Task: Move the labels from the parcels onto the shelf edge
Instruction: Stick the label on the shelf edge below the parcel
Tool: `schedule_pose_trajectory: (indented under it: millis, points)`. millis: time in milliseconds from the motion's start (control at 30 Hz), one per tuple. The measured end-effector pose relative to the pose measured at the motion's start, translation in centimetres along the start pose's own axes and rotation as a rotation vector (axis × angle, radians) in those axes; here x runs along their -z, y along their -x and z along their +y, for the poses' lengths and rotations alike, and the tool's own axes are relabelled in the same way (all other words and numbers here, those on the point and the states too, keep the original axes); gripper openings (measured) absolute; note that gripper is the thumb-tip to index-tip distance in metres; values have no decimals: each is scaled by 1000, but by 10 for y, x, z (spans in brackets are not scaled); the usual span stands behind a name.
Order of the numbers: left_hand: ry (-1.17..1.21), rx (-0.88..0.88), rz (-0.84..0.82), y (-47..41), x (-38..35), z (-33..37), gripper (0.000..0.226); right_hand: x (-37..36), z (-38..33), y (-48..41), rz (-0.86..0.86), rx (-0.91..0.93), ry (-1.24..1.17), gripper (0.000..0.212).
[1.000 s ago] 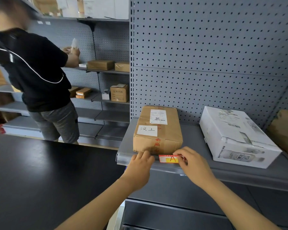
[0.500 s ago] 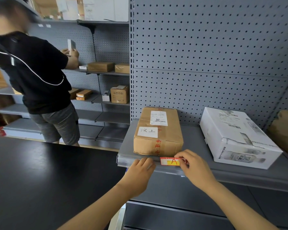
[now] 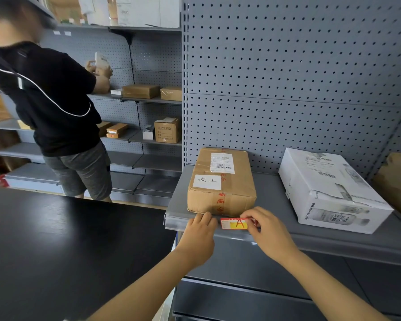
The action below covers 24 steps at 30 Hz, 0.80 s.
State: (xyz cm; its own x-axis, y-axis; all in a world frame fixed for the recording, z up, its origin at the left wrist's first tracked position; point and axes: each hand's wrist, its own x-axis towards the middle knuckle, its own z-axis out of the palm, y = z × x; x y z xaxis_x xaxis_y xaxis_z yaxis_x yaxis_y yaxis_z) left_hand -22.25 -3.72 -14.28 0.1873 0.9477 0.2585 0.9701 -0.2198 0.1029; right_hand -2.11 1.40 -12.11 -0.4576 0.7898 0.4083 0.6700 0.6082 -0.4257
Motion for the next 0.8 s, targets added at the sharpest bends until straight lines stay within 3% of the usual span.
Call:
schedule_pose_trajectory:
  millis: [200,333,800]
  points:
    - [56,12,-15,5,-2,-5,32,-5,5,-3,48,-73,-76,19]
    - [95,23,-1,8,-2,-6,34,-8,2,-7,-51,13,4,17]
    - [130,25,9,10,9,-12,34,-22,-13,-19,-21,-14,84,14]
